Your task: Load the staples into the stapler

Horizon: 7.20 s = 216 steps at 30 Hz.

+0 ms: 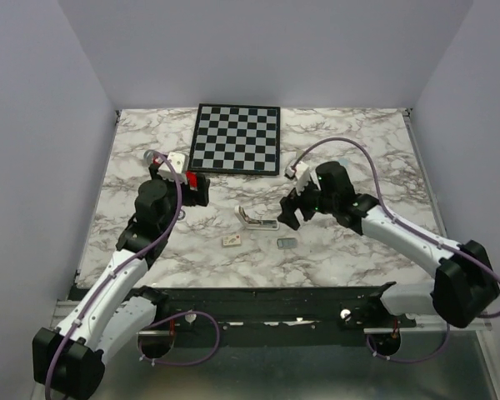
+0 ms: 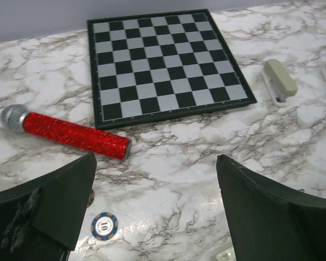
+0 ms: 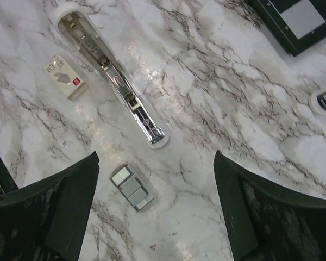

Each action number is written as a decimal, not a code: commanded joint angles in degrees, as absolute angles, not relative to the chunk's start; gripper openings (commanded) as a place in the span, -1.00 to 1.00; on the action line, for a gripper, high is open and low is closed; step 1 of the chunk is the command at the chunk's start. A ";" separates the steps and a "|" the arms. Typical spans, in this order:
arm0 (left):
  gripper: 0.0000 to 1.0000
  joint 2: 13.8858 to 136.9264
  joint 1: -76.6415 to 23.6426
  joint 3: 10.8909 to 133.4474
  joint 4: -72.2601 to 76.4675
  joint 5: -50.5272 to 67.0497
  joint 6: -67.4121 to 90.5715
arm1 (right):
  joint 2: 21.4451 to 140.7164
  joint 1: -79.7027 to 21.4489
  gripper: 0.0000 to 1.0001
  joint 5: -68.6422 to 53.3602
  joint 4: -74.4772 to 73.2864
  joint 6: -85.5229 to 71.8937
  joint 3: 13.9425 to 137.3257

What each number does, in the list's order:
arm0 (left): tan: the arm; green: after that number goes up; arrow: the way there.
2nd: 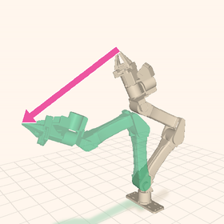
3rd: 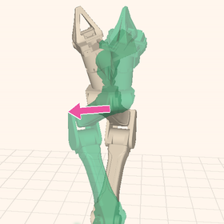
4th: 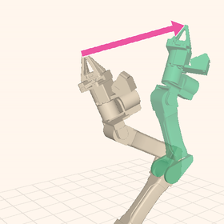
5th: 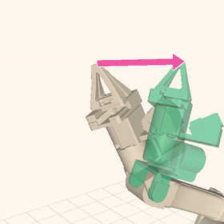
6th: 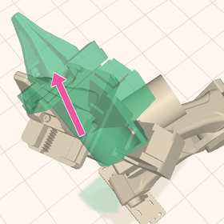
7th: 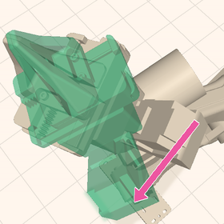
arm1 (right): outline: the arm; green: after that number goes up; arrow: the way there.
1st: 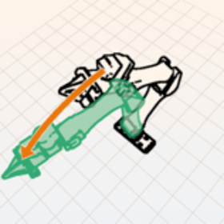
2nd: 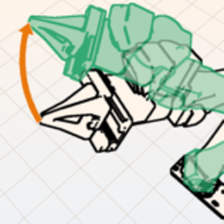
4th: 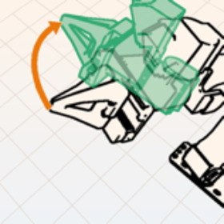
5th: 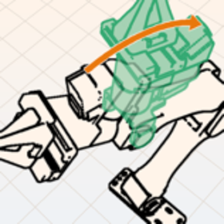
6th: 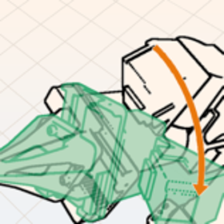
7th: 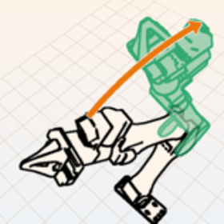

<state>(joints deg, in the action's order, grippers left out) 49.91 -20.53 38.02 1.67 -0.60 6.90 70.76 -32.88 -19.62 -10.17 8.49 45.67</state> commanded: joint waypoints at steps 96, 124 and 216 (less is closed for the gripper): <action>0.93 42.72 -25.66 29.00 14.15 -20.30 5.89 | 87.02 -43.68 0.57 15.39 -23.28 -28.21 57.66; 0.93 39.82 -29.53 28.56 13.62 -25.14 4.83 | 95.45 -53.00 -0.53 16.88 -34.63 -42.45 63.11; 0.93 38.32 -30.50 28.48 13.27 -25.31 4.92 | 94.48 -53.61 -0.42 20.74 -36.74 -45.61 59.06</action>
<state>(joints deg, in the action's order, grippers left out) 38.87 -30.13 29.15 12.78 -24.91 5.17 95.04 -53.67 18.57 -34.94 -44.25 60.20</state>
